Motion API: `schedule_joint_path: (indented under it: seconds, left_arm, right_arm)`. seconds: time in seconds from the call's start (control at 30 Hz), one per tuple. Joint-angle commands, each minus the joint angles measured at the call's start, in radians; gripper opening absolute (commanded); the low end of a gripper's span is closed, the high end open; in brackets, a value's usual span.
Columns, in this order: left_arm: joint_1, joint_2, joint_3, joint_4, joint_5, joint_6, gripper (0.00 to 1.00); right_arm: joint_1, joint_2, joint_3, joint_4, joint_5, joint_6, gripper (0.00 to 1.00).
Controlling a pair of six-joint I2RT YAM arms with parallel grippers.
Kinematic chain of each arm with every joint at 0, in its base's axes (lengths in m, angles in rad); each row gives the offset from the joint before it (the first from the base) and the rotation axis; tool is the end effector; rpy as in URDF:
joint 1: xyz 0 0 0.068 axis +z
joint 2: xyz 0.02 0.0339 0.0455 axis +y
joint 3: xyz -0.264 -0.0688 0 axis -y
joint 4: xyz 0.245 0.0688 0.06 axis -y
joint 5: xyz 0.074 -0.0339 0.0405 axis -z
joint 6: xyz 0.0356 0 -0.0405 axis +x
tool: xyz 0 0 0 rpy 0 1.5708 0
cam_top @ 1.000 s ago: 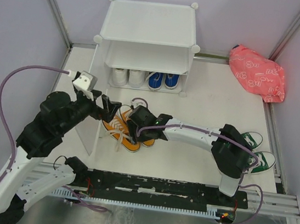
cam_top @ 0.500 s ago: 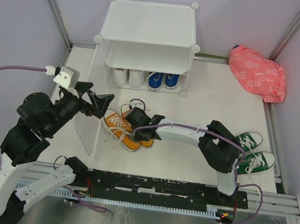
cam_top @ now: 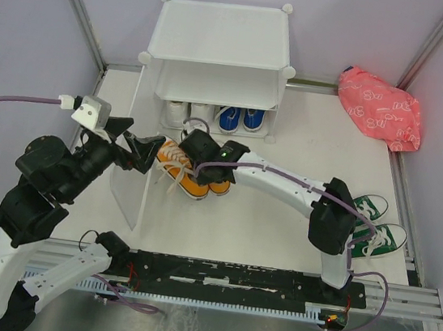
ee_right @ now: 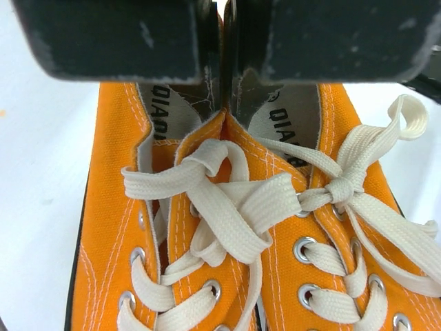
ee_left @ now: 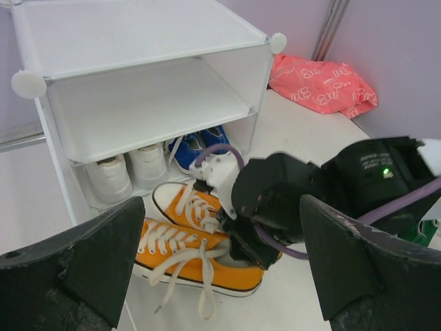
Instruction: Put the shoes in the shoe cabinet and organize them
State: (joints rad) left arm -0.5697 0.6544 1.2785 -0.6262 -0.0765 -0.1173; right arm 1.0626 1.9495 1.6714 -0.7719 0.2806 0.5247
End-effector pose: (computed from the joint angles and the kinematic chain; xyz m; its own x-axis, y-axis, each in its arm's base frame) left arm 0.0720 -0.0429 0.4658 -0.0572 -0.1020 -0.9931 0.4700 0.8749 -0.1169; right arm 0.2147 0.3652 0.2554 -0.7522 -0.3613 -0.5510 -0.4570 0.8885 0.0414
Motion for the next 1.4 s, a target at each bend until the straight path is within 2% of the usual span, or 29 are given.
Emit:
schedule_joint_path:
  seconds: [0.0,0.2,0.53,0.77,1.07,1.17,1.27,1.37]
  left_arm:
    - [0.002,0.0,0.037,0.019,0.003,0.047,0.99]
    - [0.002,0.016,0.059,0.018,0.02,0.049,0.99]
    - [0.002,0.017,0.066,0.012,0.02,0.049,0.99]
    - [0.002,0.021,0.059,0.013,0.026,0.048,0.99]
    - [0.002,0.016,0.052,0.0,0.012,0.05,0.99]
    - [0.002,0.013,0.05,-0.006,0.009,0.05,0.99]
    - [0.002,0.014,0.052,-0.015,0.006,0.053,0.99]
    - [0.002,0.011,0.053,-0.015,0.004,0.054,0.99]
  right_arm:
    - [-0.048,-0.089,0.231,0.022,0.062,-0.068,0.02]
    - [-0.135,-0.009,0.416,0.02,0.047,-0.093,0.02]
    - [-0.27,0.25,0.796,0.034,0.019,-0.083,0.02]
    - [-0.298,0.295,0.823,0.22,0.041,-0.066,0.02]
    - [-0.311,0.366,0.891,0.301,0.099,-0.026,0.02]
    - [-0.319,0.383,0.883,0.323,0.111,-0.006,0.12]
    - [-0.32,0.379,0.864,0.339,0.106,0.002,0.34]
    - [-0.32,0.361,0.839,0.359,0.101,-0.008,0.49]
